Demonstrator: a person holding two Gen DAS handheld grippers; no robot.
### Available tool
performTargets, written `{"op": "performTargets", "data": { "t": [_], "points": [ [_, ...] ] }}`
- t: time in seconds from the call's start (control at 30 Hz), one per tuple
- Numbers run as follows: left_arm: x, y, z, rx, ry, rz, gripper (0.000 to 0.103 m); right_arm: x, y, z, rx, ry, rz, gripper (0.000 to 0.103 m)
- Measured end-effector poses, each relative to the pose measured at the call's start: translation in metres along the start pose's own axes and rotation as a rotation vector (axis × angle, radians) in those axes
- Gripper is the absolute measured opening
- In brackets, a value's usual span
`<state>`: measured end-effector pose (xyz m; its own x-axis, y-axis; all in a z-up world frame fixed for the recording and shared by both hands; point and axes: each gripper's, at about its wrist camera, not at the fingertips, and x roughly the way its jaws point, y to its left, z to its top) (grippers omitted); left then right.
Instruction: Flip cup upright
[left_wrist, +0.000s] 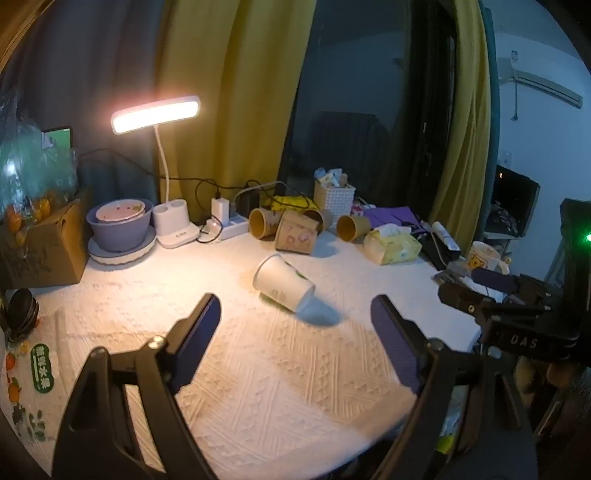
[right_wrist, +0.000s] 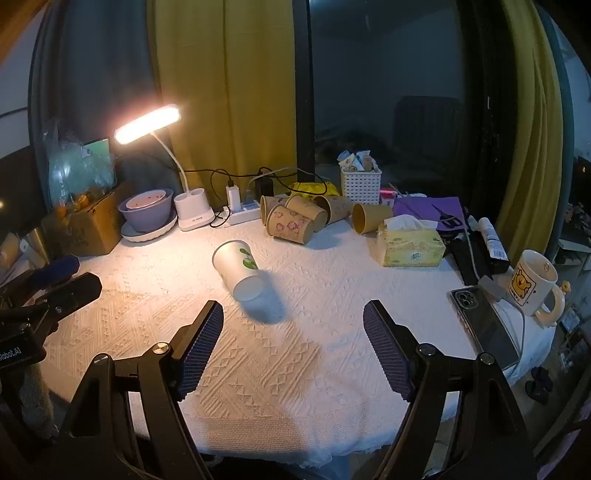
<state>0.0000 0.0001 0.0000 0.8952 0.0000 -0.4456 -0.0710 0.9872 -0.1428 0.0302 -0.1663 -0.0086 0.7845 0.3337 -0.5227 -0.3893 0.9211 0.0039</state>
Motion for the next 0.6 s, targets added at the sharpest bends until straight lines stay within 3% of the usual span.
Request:
{"op": "performTargets", "data": {
  "t": [0.6],
  "points": [
    [-0.0002,-0.0005,-0.0007,-0.001,0.0,0.001,0.085,0.0001,0.0011,-0.0004,0.0,0.002,-0.001,0.082]
  ]
}}
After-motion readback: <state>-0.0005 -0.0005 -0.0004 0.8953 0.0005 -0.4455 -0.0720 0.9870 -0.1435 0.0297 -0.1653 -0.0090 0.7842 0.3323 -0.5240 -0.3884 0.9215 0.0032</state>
